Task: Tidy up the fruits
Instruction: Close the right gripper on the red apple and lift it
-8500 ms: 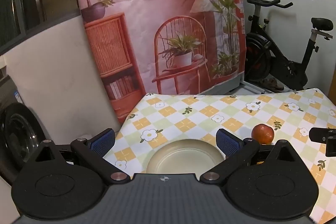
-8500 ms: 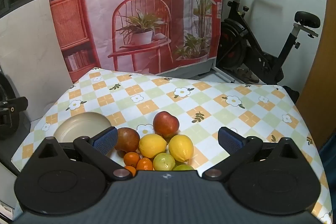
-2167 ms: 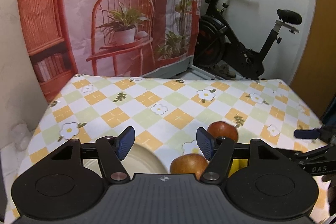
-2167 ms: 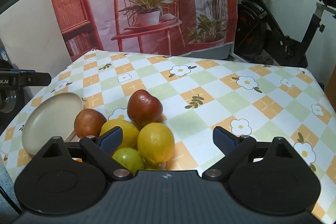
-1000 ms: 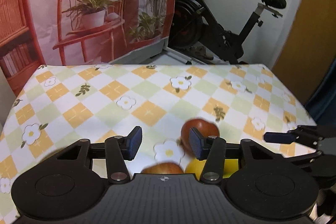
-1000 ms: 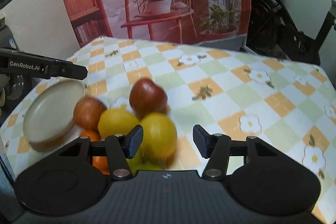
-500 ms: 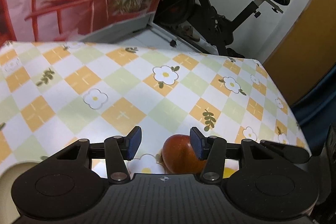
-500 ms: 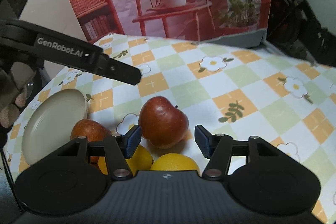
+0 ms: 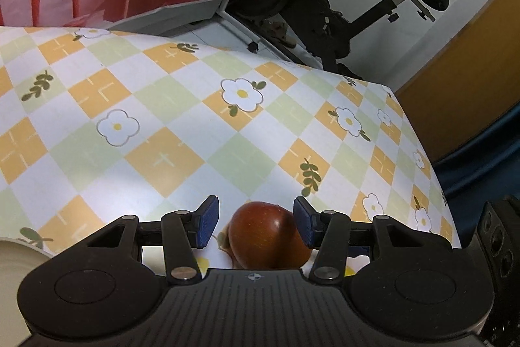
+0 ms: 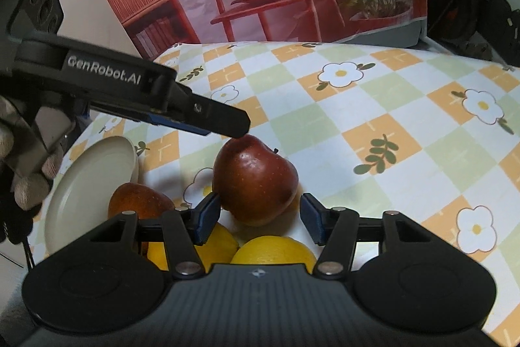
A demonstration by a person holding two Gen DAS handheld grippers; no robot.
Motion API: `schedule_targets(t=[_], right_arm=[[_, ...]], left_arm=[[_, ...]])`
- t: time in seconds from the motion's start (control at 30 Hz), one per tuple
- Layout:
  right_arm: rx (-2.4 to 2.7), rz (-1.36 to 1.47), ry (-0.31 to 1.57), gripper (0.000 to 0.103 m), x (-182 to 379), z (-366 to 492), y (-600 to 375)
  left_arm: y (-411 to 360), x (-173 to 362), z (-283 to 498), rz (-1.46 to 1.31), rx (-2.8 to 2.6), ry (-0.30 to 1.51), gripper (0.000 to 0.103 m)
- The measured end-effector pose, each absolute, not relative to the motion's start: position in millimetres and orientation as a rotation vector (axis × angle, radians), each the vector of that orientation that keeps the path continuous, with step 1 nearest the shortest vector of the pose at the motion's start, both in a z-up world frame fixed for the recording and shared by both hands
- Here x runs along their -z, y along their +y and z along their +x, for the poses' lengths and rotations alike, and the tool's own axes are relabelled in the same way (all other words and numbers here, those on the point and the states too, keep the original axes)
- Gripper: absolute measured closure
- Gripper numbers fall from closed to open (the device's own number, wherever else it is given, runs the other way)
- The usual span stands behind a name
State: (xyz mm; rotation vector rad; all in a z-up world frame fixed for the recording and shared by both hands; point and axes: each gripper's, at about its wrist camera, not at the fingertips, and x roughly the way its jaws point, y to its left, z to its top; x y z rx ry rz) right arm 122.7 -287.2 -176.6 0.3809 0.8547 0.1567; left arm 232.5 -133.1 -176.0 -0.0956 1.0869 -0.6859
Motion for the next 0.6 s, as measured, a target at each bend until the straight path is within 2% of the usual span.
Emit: schedule_targets(t=[0.23, 0.4, 0.47, 0.6], right_arm=[[-0.176, 0.397, 0.845, 0.047, 179.0, 124.0, -288.6], [-0.176, 0.406, 0.85, 0.043, 181.4, 129.2, -288.5], [-0.177, 0.414, 0.853, 0.042, 183.3, 130.4, -289.1], [-0.183, 0.412, 0.842, 0.043, 183.4, 130.6, -289.0]], left_arm=[[-132.8, 183.1, 232.3, -0.106, 0.706, 1.103, 0.05], [-134.9, 184.9, 232.6, -0.107, 0.729, 1.11, 0.05], [-135.2, 185.1, 232.4, -0.103, 0.733, 1.108, 0.051], [-132.2, 184.7, 234.4, -0.121, 0.747, 1.108, 0.06]])
